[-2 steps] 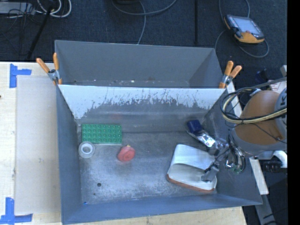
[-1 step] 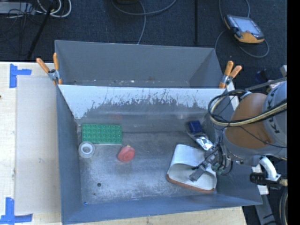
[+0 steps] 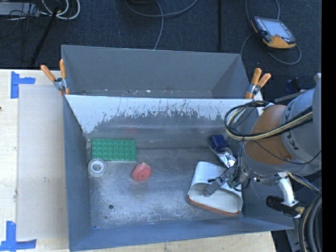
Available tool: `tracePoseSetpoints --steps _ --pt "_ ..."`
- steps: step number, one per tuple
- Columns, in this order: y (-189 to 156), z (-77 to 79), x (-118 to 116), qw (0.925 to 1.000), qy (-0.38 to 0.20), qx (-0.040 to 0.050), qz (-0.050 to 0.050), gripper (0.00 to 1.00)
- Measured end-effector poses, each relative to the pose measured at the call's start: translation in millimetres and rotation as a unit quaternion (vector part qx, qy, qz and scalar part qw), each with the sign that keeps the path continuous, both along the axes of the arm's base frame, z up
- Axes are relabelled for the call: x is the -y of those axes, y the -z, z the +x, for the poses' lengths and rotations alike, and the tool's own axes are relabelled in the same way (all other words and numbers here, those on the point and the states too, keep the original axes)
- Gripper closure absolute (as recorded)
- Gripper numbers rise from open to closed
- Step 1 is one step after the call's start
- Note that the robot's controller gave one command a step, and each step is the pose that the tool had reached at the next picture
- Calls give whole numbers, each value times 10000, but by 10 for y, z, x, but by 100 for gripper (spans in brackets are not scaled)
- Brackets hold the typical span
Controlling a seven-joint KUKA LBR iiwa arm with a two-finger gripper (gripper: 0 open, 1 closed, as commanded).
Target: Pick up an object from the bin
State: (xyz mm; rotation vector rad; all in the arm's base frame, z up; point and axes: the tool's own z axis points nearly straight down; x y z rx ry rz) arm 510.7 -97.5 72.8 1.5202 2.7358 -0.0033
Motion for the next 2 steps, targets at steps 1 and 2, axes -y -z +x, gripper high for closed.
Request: tracePoseSetpoints --steps 1,2 --pt "-11 4 7 10000 -21 2 -12 0" --pt "-38 28 -46 10000 -57 12 41 100"
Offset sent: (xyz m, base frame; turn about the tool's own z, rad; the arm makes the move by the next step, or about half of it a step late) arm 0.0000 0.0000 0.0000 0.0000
